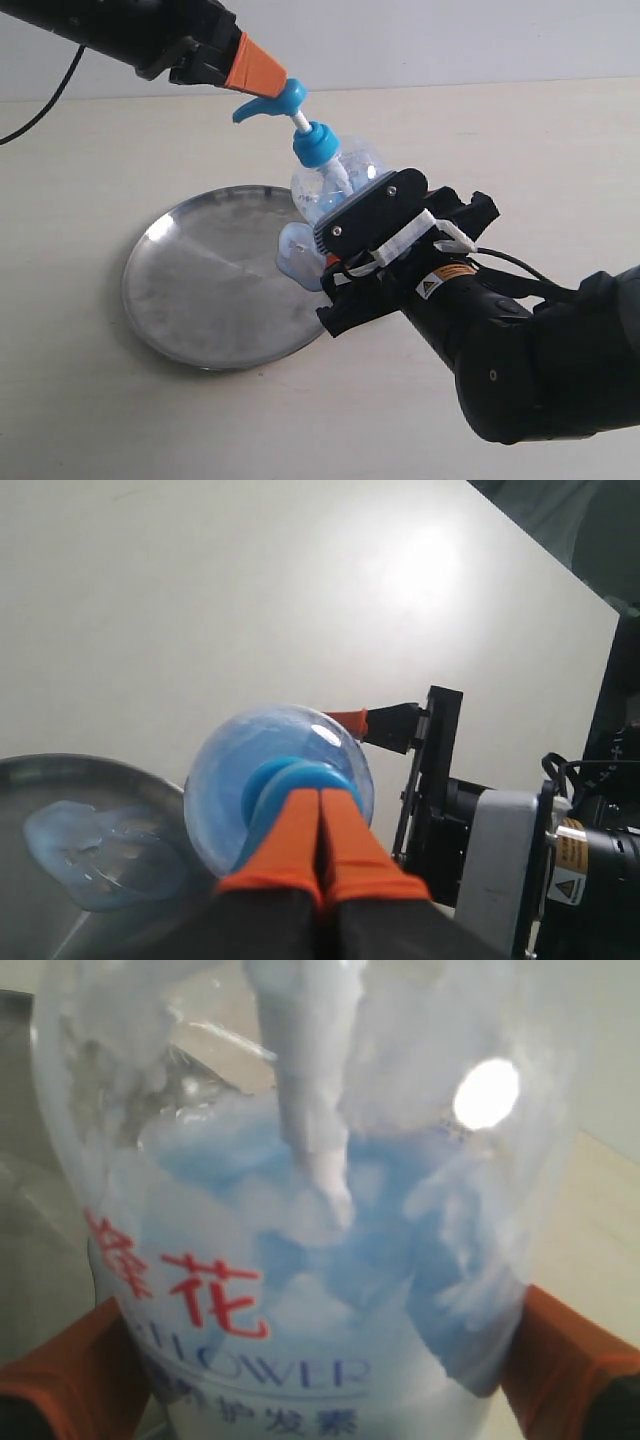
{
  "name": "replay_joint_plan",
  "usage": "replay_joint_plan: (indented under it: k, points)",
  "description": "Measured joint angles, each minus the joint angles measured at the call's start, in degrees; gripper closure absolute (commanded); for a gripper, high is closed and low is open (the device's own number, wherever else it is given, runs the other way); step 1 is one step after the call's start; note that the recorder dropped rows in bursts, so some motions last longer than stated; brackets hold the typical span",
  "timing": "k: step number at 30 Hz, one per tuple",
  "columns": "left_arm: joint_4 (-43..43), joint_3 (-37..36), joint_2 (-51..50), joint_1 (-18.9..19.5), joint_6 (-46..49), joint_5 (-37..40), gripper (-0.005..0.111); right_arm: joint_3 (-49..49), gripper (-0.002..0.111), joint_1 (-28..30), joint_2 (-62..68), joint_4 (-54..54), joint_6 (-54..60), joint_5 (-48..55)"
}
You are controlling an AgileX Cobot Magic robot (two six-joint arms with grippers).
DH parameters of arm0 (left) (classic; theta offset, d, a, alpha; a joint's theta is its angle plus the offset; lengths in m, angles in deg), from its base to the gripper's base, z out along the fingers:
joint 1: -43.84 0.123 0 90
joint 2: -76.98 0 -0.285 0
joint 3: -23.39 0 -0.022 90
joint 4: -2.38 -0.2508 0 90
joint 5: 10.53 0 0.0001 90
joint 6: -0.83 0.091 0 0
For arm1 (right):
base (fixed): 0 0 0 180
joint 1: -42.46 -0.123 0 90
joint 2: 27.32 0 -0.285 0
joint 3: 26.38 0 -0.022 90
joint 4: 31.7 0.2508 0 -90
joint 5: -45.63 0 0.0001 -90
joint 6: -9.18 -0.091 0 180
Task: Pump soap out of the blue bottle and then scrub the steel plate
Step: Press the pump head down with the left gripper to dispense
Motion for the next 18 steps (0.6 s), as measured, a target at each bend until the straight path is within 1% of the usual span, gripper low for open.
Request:
replay_joint_plan:
  k: [7,14,18]
  points:
    - [0.0,0.13,-0.24,0.0,0.0,1.34,0.107,0.0,0.108,0.0,0.0,-0.5,0.1,0.0]
    - [-0.55,0.78,-0.57,-1.57,-1.0,1.05,0.107,0.0,0.108,0.0,0.0,-0.29,0.02,0.0]
    - [-1.17,0.88,-0.57,-1.68,-1.94,0.93,0.107,0.0,0.108,0.0,0.0,-0.19,0.02,0.0]
